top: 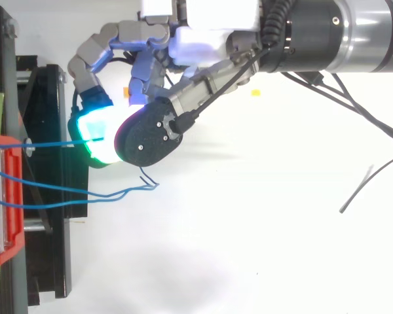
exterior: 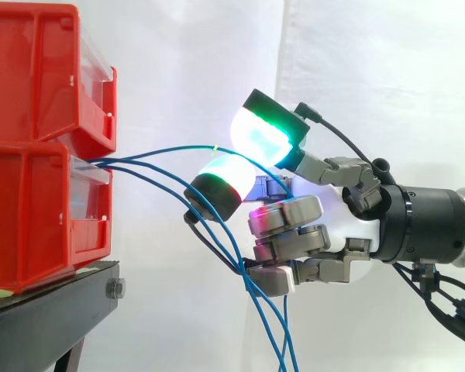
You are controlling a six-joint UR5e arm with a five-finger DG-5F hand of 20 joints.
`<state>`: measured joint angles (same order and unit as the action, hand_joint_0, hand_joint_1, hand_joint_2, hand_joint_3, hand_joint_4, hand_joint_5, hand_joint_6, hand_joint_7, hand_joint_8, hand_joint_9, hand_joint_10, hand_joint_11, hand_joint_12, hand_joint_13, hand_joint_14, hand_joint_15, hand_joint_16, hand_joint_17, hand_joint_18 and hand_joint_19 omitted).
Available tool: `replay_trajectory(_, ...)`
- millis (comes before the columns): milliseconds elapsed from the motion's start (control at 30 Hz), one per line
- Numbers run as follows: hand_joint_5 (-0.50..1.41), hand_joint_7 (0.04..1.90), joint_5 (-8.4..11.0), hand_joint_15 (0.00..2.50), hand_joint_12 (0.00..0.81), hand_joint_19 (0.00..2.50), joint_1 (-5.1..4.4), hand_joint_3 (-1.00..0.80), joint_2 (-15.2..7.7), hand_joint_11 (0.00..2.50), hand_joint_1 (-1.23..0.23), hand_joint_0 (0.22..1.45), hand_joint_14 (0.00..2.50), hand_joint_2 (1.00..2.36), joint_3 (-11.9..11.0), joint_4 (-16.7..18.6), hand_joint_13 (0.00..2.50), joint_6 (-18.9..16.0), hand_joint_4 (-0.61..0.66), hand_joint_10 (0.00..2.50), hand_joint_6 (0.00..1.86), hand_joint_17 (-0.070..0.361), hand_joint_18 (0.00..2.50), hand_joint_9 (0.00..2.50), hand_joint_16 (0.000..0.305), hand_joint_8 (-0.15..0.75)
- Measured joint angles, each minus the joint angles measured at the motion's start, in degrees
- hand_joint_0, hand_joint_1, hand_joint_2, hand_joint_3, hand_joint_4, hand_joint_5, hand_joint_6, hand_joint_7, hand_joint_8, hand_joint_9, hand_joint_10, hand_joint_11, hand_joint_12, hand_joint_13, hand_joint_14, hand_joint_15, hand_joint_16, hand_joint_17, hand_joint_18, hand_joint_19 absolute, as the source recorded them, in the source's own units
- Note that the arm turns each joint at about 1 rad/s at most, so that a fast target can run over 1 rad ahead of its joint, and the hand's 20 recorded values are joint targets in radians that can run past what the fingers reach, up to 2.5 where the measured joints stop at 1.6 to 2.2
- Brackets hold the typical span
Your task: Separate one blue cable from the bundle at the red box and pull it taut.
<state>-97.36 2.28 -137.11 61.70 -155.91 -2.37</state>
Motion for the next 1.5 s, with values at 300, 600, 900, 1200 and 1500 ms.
replay_trajectory(300,-0.18,1.19,-0.31,1.49,0.361,1.11,0.25,-0.42,0.0,1.55,-0.77,0.75,1.65,1.01,0.0,0.1,0.99,1.5,-0.05,1.33,0.92,0.097,1.00,1.07,0.043,0.280)
replay_trajectory(600,-0.18,1.20,-3.16,1.49,0.361,1.11,1.53,-0.42,0.5,1.57,-0.77,0.75,1.64,1.01,0.0,-2.9,0.99,5.7,-0.05,1.33,0.92,0.097,1.00,1.06,0.043,0.279)
replay_trajectory(900,-0.18,1.20,-5.84,1.50,0.357,1.10,2.86,-0.42,4.1,1.58,-0.77,0.75,1.62,1.01,0.2,-14.1,0.99,13.2,-0.05,1.34,0.92,0.098,1.00,1.06,0.043,0.282)
replay_trajectory(1200,-0.18,1.21,-4.56,1.50,0.362,1.10,2.83,-0.42,7.2,1.56,-0.77,0.75,1.61,1.01,5.2,-16.7,0.99,14.5,-0.05,1.36,0.92,0.098,0.99,1.05,0.043,0.284)
replay_trajectory(1500,-0.18,1.21,-3.74,1.49,0.362,1.10,2.55,-0.42,7.4,1.56,-0.77,0.75,1.60,1.01,6.7,-14.2,0.99,13.1,-0.06,1.36,0.92,0.097,0.99,1.04,0.043,0.280)
